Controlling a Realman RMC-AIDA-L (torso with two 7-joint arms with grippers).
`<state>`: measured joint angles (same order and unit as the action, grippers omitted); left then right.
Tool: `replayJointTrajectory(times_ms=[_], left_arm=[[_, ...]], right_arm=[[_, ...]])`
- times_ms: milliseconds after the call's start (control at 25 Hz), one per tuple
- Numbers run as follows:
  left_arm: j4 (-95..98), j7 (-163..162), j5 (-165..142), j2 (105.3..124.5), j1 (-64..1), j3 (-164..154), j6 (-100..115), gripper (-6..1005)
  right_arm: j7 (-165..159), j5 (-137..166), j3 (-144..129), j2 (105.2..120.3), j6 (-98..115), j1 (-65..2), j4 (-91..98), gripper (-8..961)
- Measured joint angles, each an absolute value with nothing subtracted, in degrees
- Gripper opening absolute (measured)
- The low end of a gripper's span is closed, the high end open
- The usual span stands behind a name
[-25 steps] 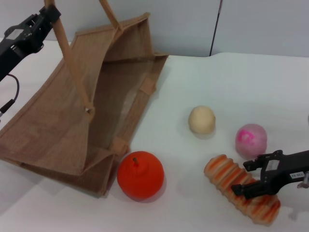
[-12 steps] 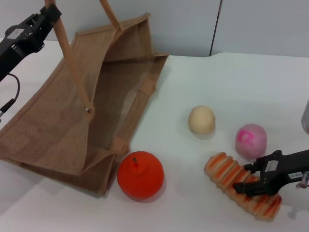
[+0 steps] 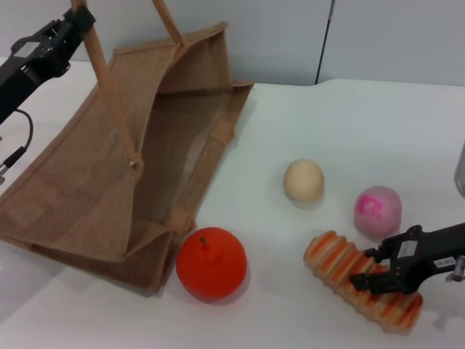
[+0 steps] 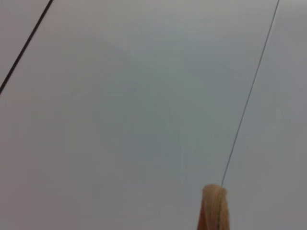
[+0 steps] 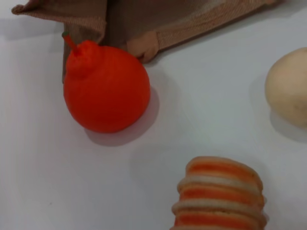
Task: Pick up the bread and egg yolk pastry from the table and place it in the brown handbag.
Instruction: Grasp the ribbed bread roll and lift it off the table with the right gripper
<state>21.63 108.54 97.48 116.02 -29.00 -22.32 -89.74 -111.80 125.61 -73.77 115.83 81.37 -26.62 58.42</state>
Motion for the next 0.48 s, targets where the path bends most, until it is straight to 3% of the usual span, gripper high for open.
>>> replayJointTrajectory(times_ms=[480], left_arm=[[21.53,108.59,97.53,116.07,-29.09,-22.32,-89.20,117]], right_arm=[[-110.90,125.52,-72.80,115.65,81.69,-27.32,57.91,470]])
